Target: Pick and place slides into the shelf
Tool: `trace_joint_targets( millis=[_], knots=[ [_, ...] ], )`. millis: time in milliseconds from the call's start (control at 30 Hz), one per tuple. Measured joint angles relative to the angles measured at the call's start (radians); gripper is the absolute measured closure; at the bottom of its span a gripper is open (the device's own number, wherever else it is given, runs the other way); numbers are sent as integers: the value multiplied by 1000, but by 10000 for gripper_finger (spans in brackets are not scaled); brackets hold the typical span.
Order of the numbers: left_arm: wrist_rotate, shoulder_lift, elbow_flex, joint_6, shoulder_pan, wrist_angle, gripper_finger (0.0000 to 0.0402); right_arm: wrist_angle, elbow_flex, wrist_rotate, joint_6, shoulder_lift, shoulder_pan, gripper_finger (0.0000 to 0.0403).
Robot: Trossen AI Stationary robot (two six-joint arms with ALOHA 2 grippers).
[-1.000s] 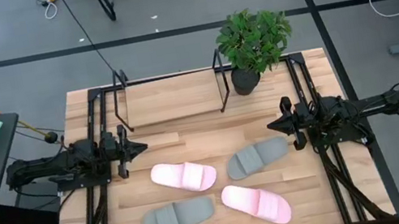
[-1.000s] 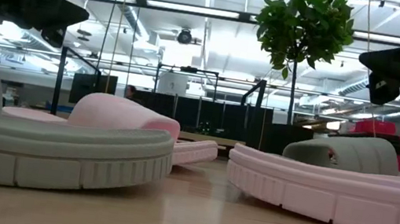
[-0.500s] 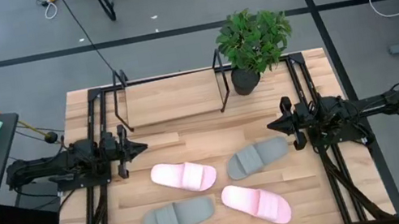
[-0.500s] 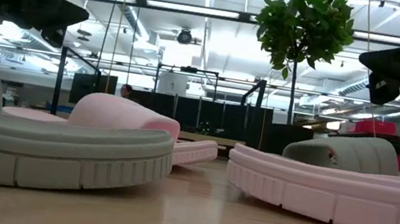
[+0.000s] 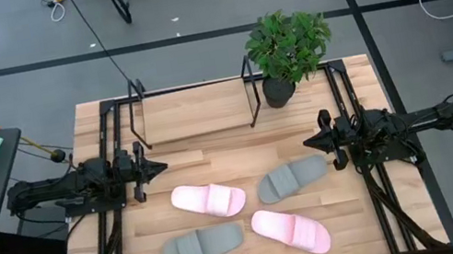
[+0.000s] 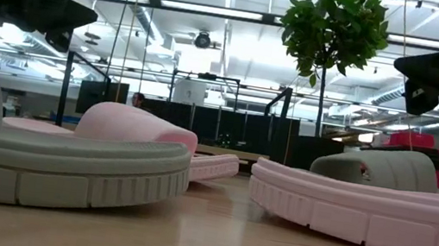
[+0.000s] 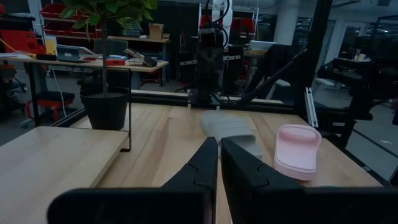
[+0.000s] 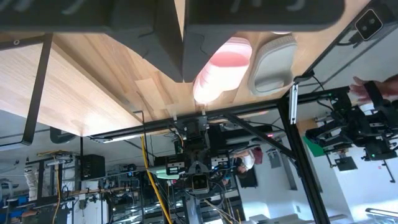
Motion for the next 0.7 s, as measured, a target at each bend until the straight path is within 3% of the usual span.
trace_joint_targets(
  millis=[367,700],
  knots=[
    [0,0,0,0,0,0,363,0,0,0,0,0,0,389],
    [0,0,0,0,0,0,373,0,0,0,0,0,0,389]
  ],
)
